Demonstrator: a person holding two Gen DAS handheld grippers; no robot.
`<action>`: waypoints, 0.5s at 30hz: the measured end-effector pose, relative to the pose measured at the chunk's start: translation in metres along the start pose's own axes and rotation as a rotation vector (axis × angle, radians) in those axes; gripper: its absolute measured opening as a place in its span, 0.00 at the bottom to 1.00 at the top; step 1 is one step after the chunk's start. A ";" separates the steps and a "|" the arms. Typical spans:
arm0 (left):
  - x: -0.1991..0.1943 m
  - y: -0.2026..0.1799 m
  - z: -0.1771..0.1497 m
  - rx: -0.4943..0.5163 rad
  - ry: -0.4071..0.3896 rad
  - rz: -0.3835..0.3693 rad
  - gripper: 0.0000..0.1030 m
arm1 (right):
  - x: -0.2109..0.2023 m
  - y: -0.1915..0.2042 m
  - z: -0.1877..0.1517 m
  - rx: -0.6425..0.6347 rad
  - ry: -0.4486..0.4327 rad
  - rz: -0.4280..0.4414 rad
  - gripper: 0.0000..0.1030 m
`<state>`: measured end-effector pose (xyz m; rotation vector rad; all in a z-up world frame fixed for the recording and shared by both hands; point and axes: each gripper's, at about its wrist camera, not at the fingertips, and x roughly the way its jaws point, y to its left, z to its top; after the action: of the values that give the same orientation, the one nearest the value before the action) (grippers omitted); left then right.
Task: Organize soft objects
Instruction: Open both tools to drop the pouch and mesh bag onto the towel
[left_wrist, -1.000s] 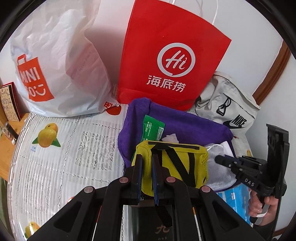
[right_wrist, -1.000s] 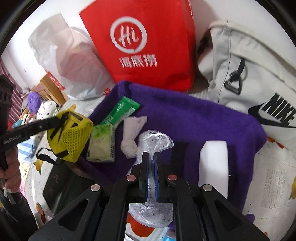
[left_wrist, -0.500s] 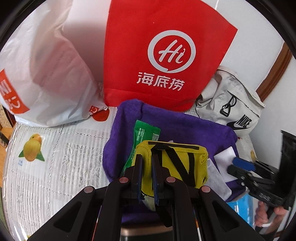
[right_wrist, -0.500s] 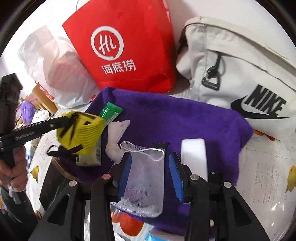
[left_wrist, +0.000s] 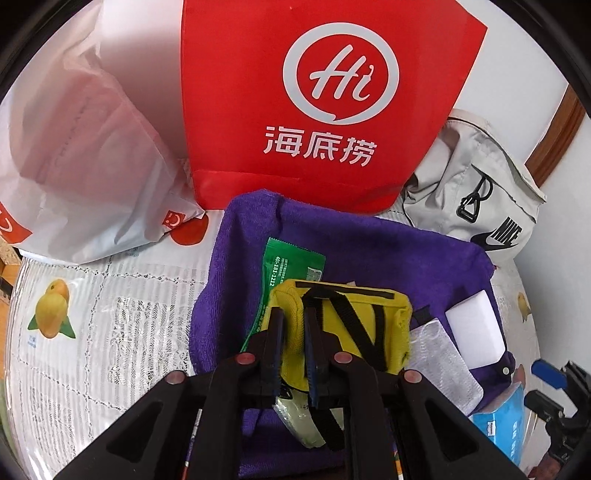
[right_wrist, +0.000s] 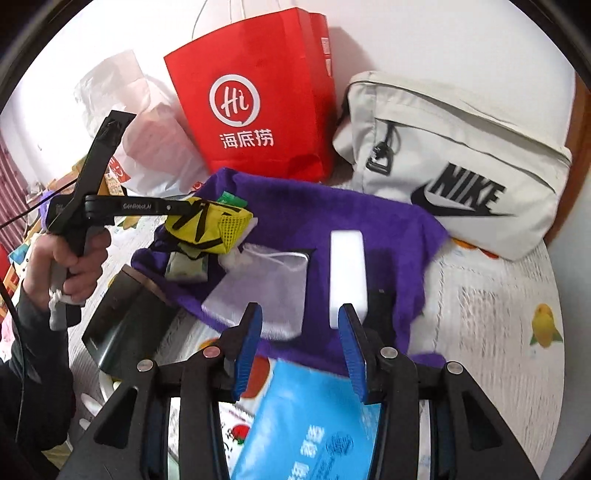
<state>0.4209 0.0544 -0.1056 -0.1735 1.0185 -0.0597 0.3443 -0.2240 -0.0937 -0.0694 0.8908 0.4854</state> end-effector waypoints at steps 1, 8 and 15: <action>-0.001 -0.001 0.000 0.011 0.000 -0.006 0.23 | 0.000 -0.001 -0.002 0.007 0.001 -0.002 0.42; -0.033 -0.005 -0.006 0.032 -0.035 0.038 0.42 | -0.014 0.000 -0.019 0.065 -0.003 0.022 0.42; -0.095 -0.005 -0.038 0.031 -0.122 0.027 0.43 | -0.045 0.009 -0.050 0.101 -0.018 0.047 0.42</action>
<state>0.3383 0.0570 -0.0442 -0.1338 0.8977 -0.0399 0.2804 -0.2454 -0.0901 0.0483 0.8995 0.4835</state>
